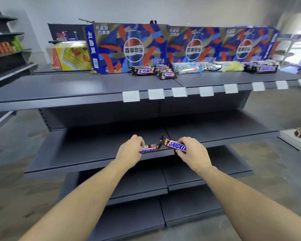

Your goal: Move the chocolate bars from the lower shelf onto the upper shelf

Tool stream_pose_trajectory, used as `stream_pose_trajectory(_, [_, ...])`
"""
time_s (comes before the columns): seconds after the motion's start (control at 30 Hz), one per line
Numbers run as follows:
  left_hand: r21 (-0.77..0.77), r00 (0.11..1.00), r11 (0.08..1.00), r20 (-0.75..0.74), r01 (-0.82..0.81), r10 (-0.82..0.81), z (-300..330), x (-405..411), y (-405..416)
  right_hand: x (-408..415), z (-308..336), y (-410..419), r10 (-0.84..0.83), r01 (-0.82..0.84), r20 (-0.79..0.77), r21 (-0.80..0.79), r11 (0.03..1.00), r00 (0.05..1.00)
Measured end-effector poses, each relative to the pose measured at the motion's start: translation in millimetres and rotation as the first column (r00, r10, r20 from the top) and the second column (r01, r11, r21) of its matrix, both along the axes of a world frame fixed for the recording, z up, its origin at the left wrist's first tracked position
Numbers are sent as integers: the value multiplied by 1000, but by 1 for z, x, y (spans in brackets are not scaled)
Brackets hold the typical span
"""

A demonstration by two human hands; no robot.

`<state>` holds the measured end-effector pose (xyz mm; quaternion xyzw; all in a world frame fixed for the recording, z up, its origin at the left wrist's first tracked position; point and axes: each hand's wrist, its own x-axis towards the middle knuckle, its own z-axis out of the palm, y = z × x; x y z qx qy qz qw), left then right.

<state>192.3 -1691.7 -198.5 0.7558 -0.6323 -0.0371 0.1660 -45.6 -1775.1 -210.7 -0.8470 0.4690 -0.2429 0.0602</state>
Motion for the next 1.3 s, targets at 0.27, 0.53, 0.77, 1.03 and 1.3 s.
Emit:
stream_pose_trajectory(0.27, [57, 994, 995, -74, 82, -78, 1, -59, 11, -64, -2, 9, -120, 120, 23, 18, 993, 992])
stream_pose_trajectory(0.53, [47, 990, 995, -110, 91, -85, 18, -65, 2, -71, -1, 8, -123, 123, 56, -7, 992, 991])
stream_pose_trajectory(0.77, [-46, 941, 984, -289, 172, -178, 15, -61, -21, -71, 1, -8, -144, 144, 4, -17, 989, 990])
stream_pose_trajectory(1.03, [-69, 882, 968, -401, 243, -250, 5, -75, -67, -82, 11, -35, -166, 163, -52, -58, 985, 985])
stream_pose_trajectory(1.3, [-136, 959, 951, 99, 279, -267, -2, -115, -92, -129, 6, -54, -200, 193, -84, -85, 978, 976])
